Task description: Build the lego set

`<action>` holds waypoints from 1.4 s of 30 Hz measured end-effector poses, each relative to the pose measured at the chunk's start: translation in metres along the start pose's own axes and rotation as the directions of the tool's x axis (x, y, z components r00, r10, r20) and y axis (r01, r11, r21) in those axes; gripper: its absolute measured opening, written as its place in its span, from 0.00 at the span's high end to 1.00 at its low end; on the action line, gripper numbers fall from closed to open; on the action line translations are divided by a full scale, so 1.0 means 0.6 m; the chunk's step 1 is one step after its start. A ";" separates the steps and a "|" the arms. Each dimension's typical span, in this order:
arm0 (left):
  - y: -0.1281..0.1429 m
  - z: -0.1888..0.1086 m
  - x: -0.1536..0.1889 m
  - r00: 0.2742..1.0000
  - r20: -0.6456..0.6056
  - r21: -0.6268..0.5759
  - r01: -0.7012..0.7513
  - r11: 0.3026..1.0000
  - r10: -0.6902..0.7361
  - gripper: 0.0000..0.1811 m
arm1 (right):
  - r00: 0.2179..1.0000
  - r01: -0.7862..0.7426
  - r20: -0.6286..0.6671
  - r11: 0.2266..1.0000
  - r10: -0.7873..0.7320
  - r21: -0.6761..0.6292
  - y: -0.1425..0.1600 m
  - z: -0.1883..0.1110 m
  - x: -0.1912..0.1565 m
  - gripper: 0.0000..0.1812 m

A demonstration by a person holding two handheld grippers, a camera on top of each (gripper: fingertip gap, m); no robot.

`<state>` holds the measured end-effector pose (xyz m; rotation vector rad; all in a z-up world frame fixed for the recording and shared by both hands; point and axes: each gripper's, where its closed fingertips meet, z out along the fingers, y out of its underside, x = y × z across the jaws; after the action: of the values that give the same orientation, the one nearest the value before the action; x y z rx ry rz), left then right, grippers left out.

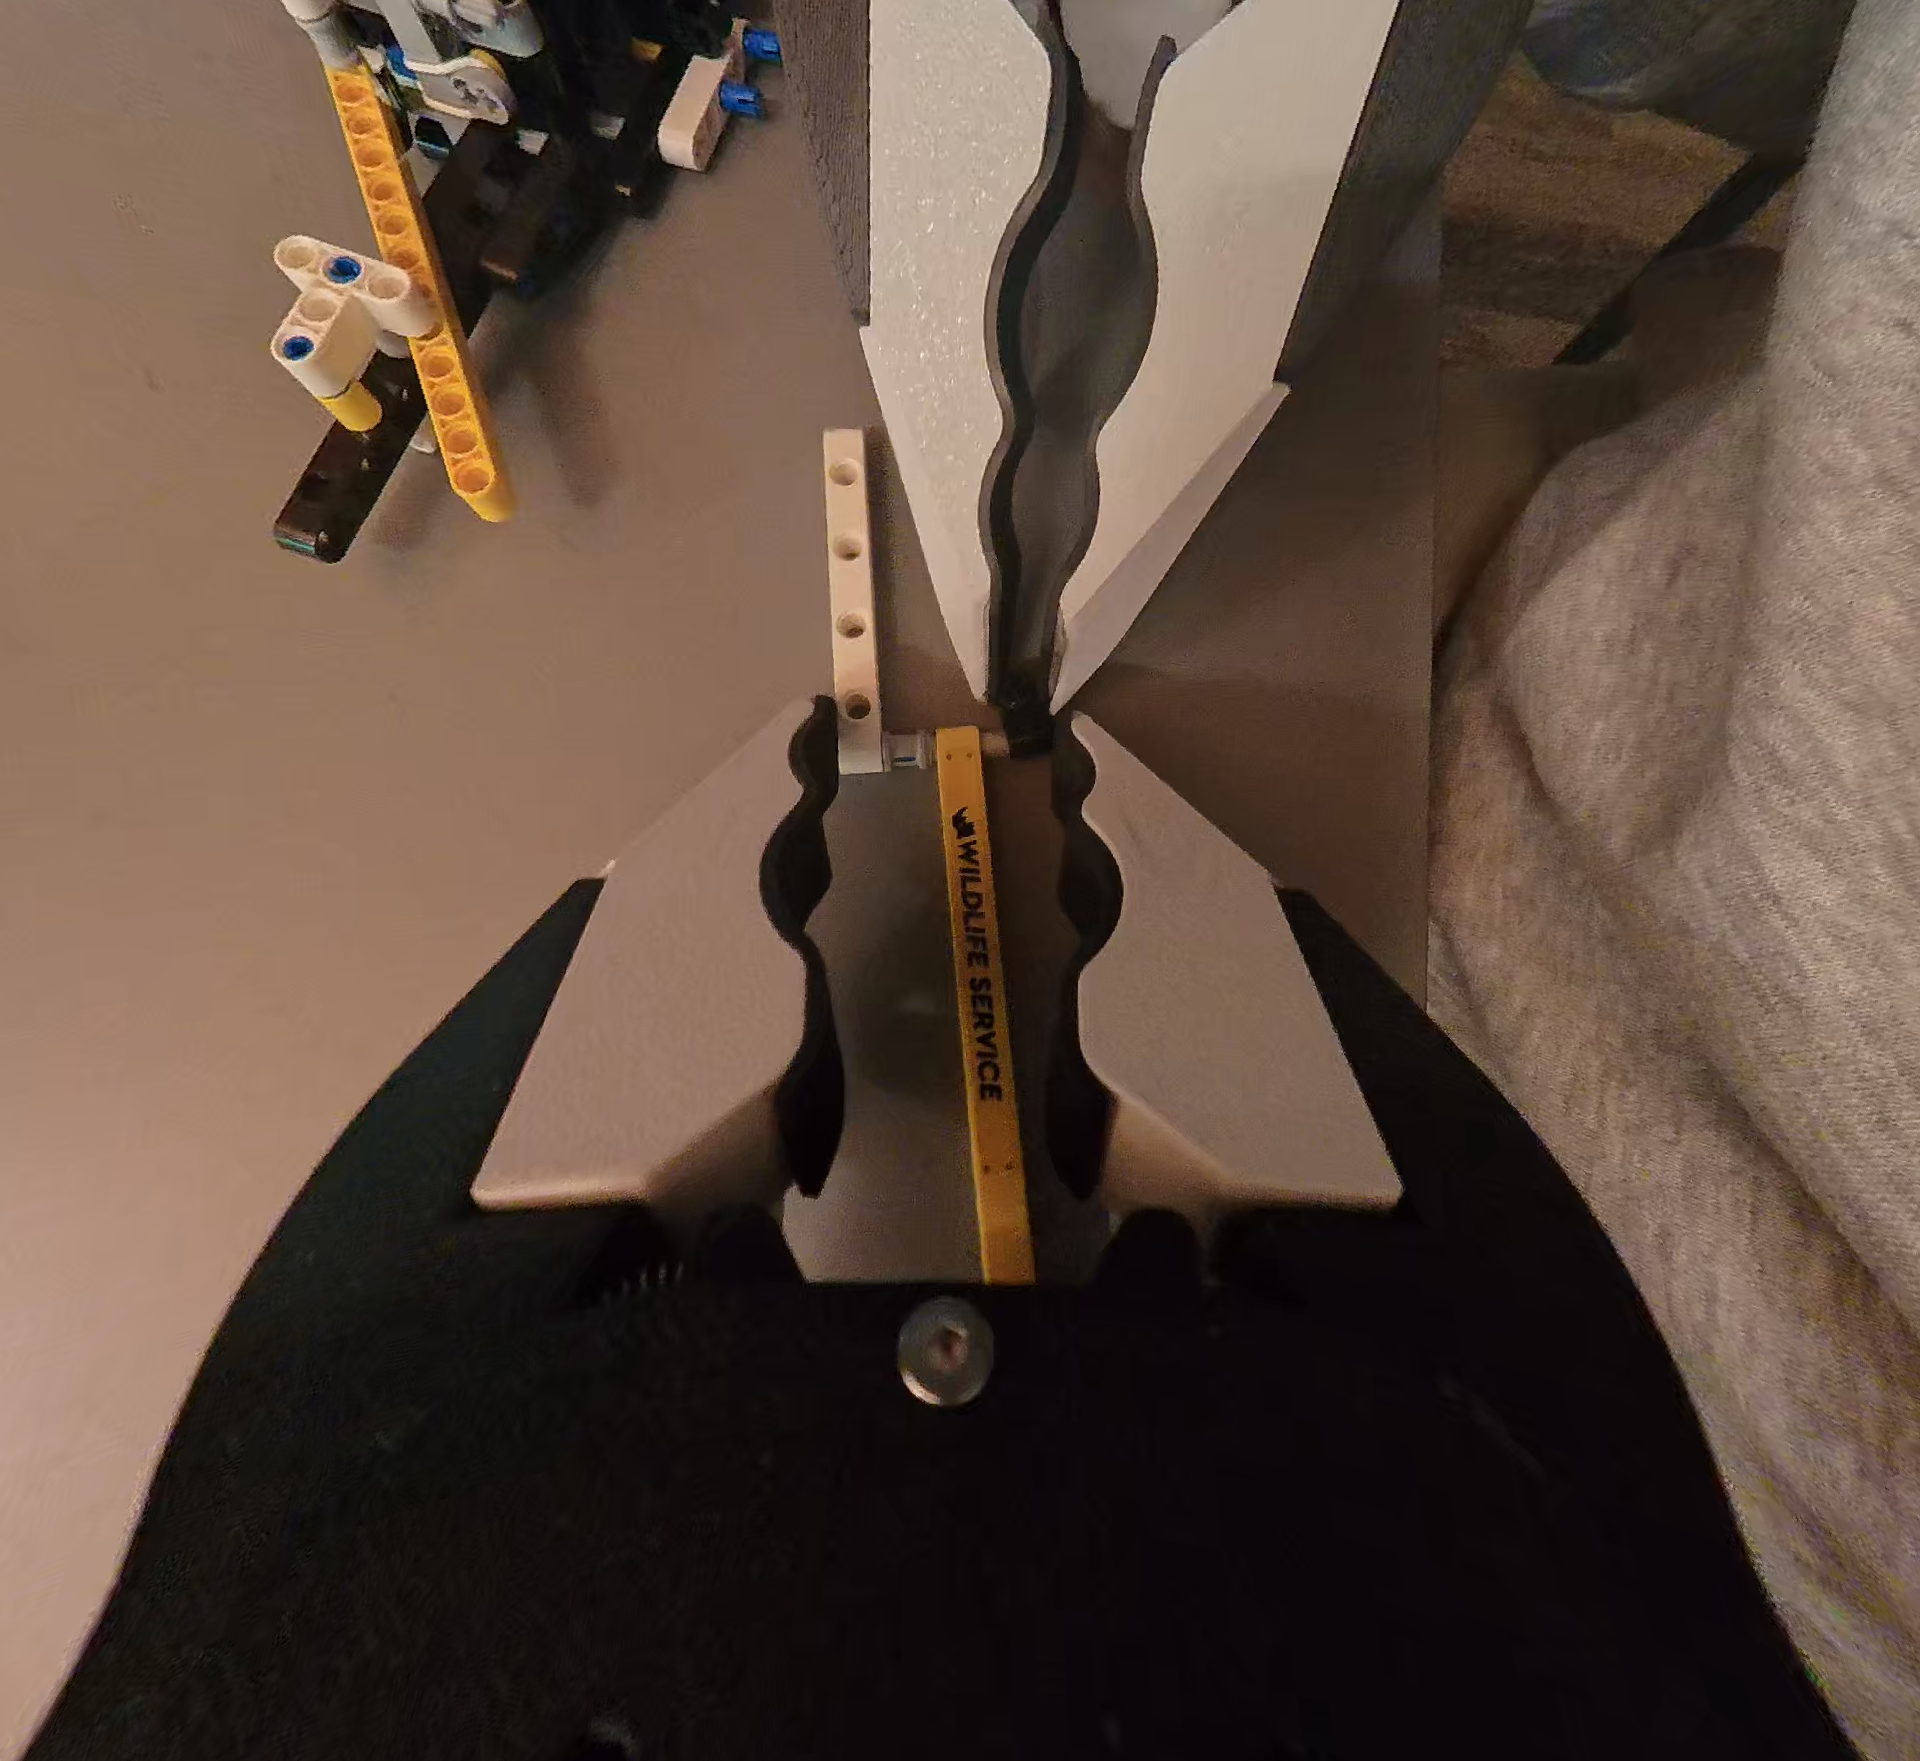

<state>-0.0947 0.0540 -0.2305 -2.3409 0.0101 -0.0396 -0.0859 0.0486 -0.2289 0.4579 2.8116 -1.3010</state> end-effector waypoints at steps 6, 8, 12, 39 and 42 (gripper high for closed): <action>0.004 -0.002 -0.001 1.000 0.008 -0.008 0.011 1.000 -0.011 0.77 | 1.000 -0.029 0.003 1.000 0.029 0.002 -0.001 0.000 -0.001 0.97; 0.004 -0.001 0.000 1.000 0.003 -0.009 0.009 1.000 -0.009 0.77 | 1.000 -0.030 0.008 1.000 0.030 0.002 -0.001 -0.001 -0.001 0.98; 0.003 -0.001 0.002 1.000 0.001 -0.005 -0.001 1.000 0.001 0.78 | 0.999 -0.026 0.039 1.000 0.026 -0.004 -0.002 0.000 -0.004 0.97; 0.001 -0.001 -0.002 0.990 -0.029 0.004 0.138 0.990 -0.138 0.79 | 0.996 -0.075 -0.040 0.997 0.075 0.011 -0.004 -0.001 -0.001 0.97; 0.002 -0.002 -0.007 0.988 -0.009 0.007 0.153 0.988 -0.153 0.80 | 0.993 -0.100 -0.059 0.995 0.101 0.017 -0.005 -0.001 0.001 0.97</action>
<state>-0.0991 0.0523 -0.2307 -2.3294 -0.1657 -0.1255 -0.0872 0.0477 -0.2264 0.6404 2.7878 -1.3098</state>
